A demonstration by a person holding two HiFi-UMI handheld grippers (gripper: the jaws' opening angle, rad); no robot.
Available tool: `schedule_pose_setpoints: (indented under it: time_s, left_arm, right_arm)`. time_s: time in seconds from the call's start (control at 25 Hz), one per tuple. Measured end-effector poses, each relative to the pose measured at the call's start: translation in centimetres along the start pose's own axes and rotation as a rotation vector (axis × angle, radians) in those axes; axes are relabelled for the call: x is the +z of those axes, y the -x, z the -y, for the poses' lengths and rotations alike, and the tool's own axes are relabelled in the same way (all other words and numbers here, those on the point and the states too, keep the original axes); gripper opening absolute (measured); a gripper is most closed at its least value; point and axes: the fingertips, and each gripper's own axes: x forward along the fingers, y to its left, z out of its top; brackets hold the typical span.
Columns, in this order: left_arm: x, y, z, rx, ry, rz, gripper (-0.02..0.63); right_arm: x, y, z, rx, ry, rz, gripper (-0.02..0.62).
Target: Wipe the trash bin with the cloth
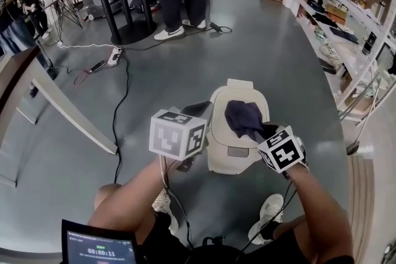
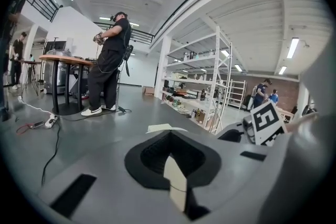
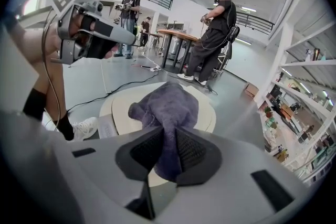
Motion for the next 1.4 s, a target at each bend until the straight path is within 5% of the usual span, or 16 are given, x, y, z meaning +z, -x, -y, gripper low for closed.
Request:
schedule_pose_setpoints:
  time_s: [0.56,0.84,1.12,1.4]
  left_arm:
    - [-0.2,0.5,0.7,-0.008,-0.017,-0.001,0.002]
    - [0.6,1.5,-0.3,0.016,-0.010,0.026,0.002]
    - [0.6,3.1,-1.2,0.037,-0.011,0.044,0.002]
    - [0.3,4.5,-2.1,0.065,-0.002,0.054,0.002]
  right_arm:
    - [-3.0,1.3,1.7,-0.054,-0.039,-0.062,0.069]
    - [1.9,2.5,0.0,0.020,-0.194,0.127,0.069]
    - [6.0,2.4,-6.7,0.124,-0.083,0.183,0.069]
    - [4.6,1.1,-11.2,0.117,0.149,0.097,0.069]
